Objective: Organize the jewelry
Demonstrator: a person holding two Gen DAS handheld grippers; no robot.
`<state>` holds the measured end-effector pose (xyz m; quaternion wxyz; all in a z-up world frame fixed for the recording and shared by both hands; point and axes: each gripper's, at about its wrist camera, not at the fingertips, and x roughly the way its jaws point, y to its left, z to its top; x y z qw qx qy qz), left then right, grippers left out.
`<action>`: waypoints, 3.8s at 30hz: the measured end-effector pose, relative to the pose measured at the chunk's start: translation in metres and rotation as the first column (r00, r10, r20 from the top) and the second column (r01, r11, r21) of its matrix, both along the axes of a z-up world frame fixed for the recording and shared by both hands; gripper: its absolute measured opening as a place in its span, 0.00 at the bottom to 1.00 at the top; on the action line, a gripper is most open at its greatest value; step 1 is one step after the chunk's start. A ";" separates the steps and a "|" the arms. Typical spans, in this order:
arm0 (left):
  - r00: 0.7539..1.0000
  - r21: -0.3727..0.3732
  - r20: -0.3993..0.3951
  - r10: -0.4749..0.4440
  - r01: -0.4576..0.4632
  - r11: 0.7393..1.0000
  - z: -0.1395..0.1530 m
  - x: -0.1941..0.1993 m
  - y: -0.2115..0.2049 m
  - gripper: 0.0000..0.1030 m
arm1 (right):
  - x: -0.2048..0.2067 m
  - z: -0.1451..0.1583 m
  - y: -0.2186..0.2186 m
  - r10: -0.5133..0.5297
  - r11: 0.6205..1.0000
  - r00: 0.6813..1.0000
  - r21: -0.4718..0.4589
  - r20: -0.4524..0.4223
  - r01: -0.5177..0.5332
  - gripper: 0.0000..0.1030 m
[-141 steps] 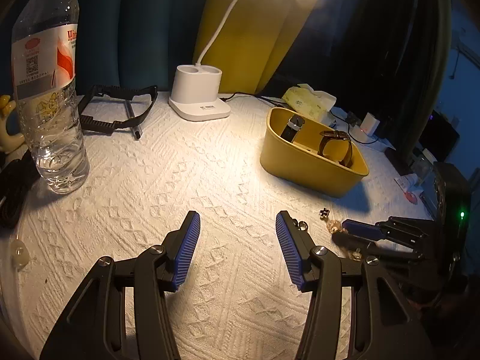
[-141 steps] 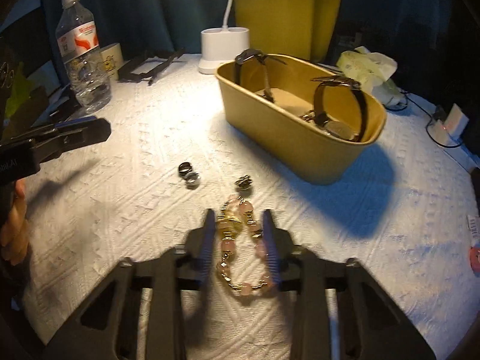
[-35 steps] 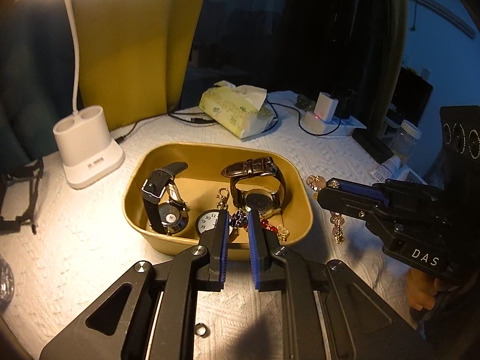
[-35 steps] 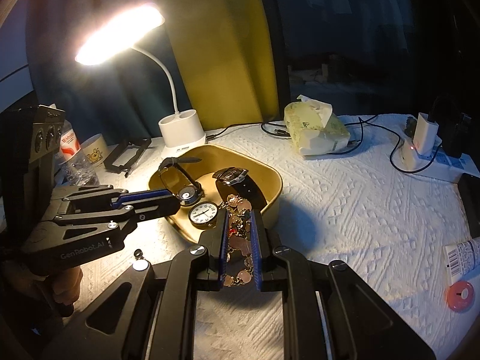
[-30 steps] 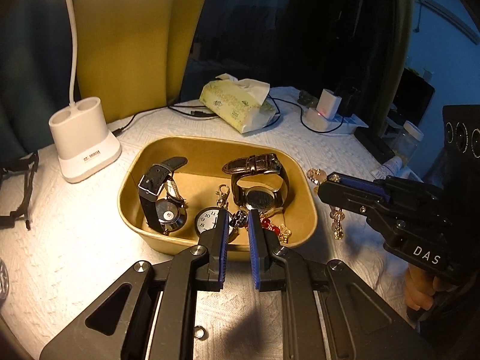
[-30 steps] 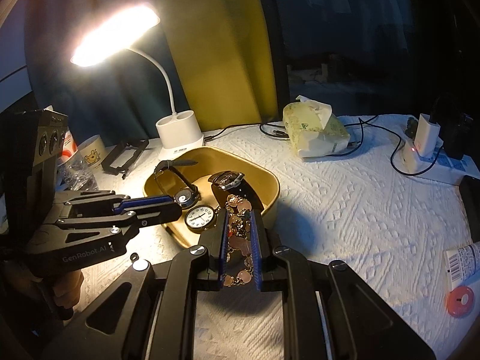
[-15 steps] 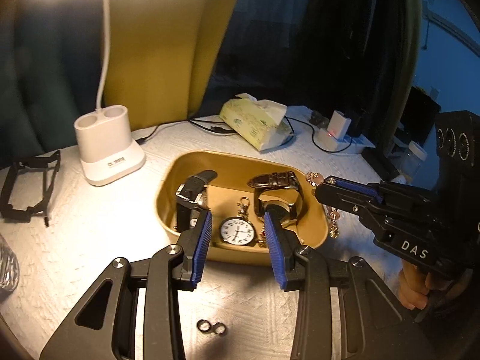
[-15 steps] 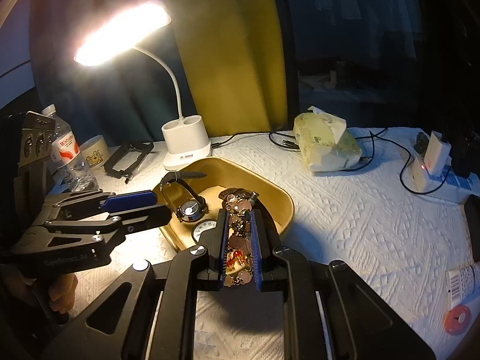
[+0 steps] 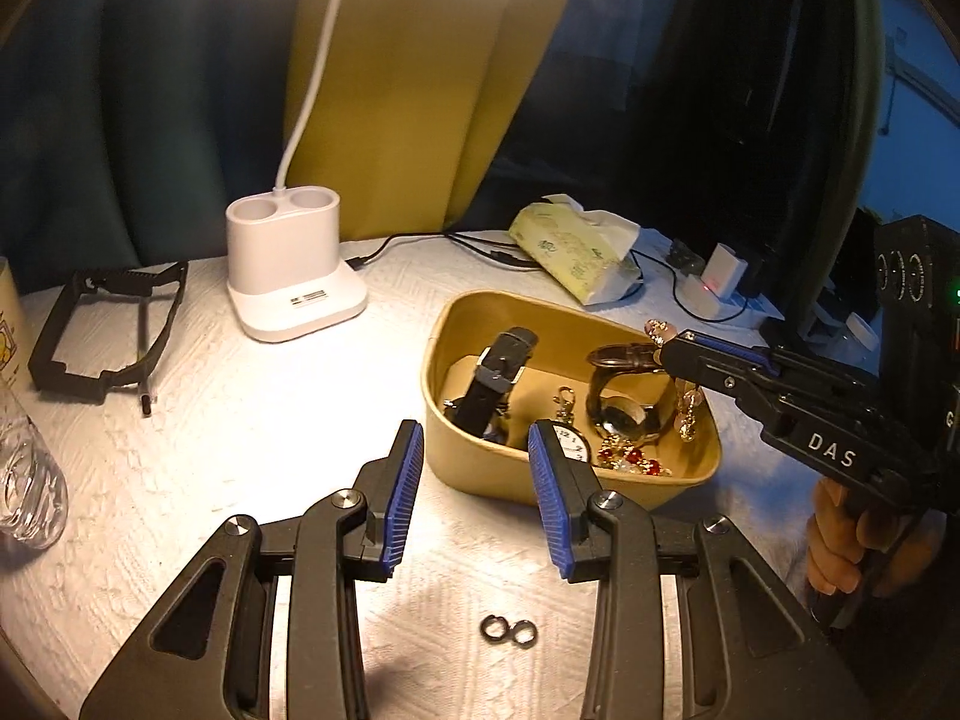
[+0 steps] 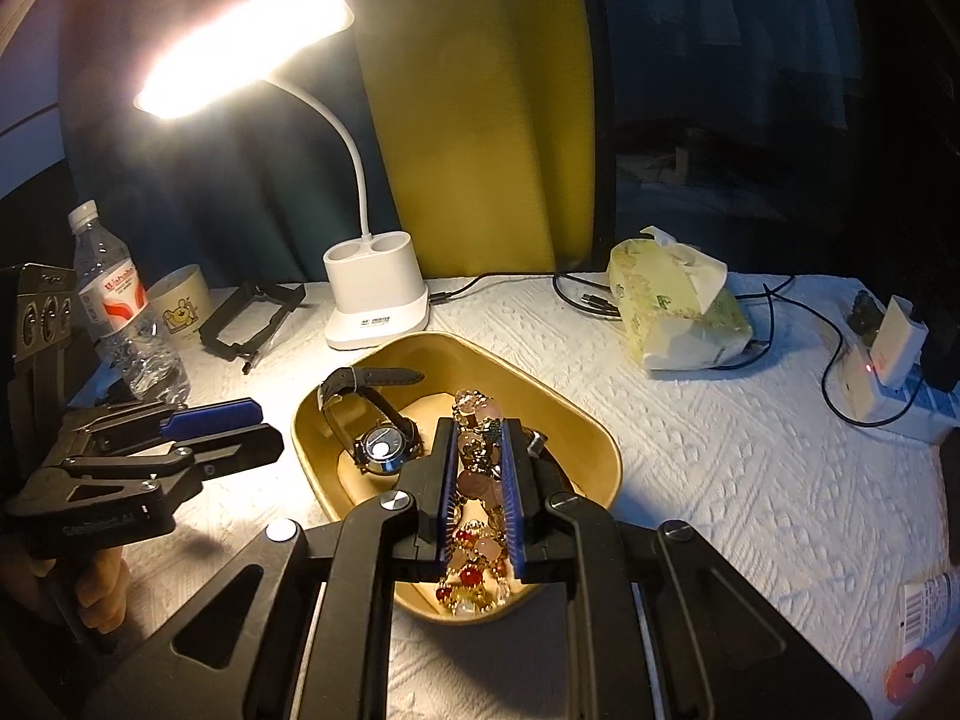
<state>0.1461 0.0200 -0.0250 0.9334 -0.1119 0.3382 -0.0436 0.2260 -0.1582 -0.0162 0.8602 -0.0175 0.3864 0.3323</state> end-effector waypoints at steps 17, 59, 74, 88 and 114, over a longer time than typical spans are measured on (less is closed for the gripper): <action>1.000 -0.017 0.011 0.007 -0.007 1.000 0.003 -0.003 0.006 0.38 | -0.004 0.000 0.012 0.020 0.998 1.000 -0.064 0.014 -0.019 0.20; 0.998 -0.034 0.043 0.052 -0.050 0.998 0.001 -0.103 0.025 0.38 | -0.101 -0.007 0.016 0.019 0.993 0.998 -0.112 -0.062 -0.026 0.44; 0.993 -0.065 0.004 0.114 -0.114 0.991 -0.020 -0.109 0.063 0.38 | -0.108 -0.029 0.062 0.094 0.982 0.989 -0.151 -0.111 -0.111 0.44; 0.991 -0.163 -0.073 0.112 -0.123 0.979 -0.035 -0.093 0.081 0.38 | -0.099 -0.045 0.087 0.134 0.967 0.983 -0.199 -0.128 -0.158 0.12; 0.993 0.001 -0.118 0.003 -0.003 1.000 -0.029 -0.066 0.012 0.38 | -0.080 -0.024 0.007 0.015 0.996 0.996 -0.086 -0.089 -0.023 0.12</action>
